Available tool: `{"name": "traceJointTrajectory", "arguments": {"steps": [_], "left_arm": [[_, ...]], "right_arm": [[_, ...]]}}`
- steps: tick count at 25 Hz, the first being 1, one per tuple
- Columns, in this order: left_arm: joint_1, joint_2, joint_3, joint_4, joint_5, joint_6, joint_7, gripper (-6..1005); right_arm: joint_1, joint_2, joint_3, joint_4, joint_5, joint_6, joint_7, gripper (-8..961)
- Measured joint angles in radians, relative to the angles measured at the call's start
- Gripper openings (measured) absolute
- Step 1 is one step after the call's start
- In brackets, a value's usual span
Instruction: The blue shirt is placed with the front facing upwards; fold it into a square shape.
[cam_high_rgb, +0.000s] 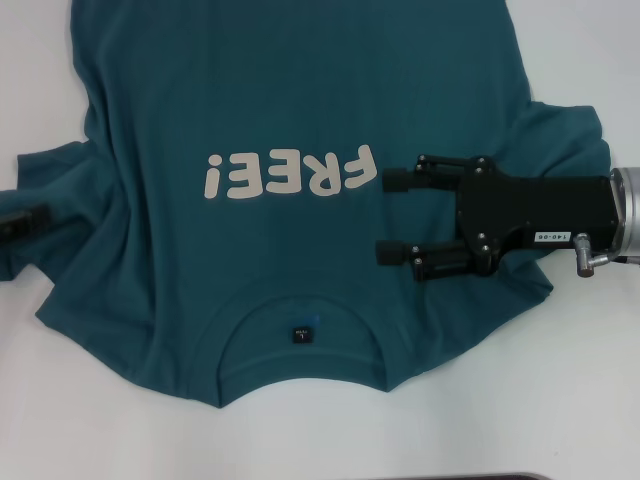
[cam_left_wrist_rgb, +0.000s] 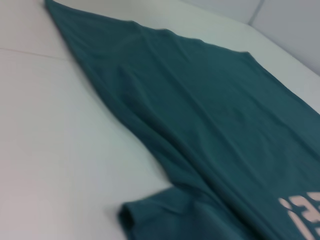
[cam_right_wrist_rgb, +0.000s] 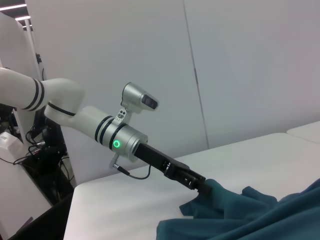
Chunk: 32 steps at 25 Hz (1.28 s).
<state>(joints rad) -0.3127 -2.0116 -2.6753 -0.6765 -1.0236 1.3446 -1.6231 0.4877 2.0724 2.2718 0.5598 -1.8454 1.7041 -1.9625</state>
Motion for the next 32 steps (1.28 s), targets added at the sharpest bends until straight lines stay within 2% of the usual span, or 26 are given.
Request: {"name": "traceJointTrajectory", "arguments": {"steps": [4, 9, 11, 22, 28, 32], "left_arm": [[-0.004, -0.004, -0.012, -0.001, -0.001, -0.039, -0.005, 872], [-0.013, -0.004, -0.010, -0.002, 0.003, -0.044, -0.007, 671], [-0.015, -0.004, -0.007, -0.002, 0.003, -0.043, -0.008, 437], [-0.013, 0.000, -0.011, -0.006, 0.003, -0.038, -0.010, 225], [0.009, -0.003, -0.012, -0.066, 0.003, -0.036, -0.032, 8], [0.011, 0.005, -0.012, -0.092, 0.004, -0.033, -0.050, 4]], "right_arm": [[0.000, 0.000, 0.000, 0.000, 0.000, 0.000, 0.000, 896], [0.000, 0.000, 0.000, 0.000, 0.000, 0.000, 0.001, 896], [0.000, 0.000, 0.000, 0.000, 0.000, 0.000, 0.000, 896], [0.000, 0.000, 0.000, 0.000, 0.000, -0.002, 0.001, 896], [0.000, 0.005, 0.013, 0.000, 0.003, -0.002, 0.002, 896], [-0.001, 0.009, 0.024, -0.003, 0.003, -0.001, 0.002, 896]]}}
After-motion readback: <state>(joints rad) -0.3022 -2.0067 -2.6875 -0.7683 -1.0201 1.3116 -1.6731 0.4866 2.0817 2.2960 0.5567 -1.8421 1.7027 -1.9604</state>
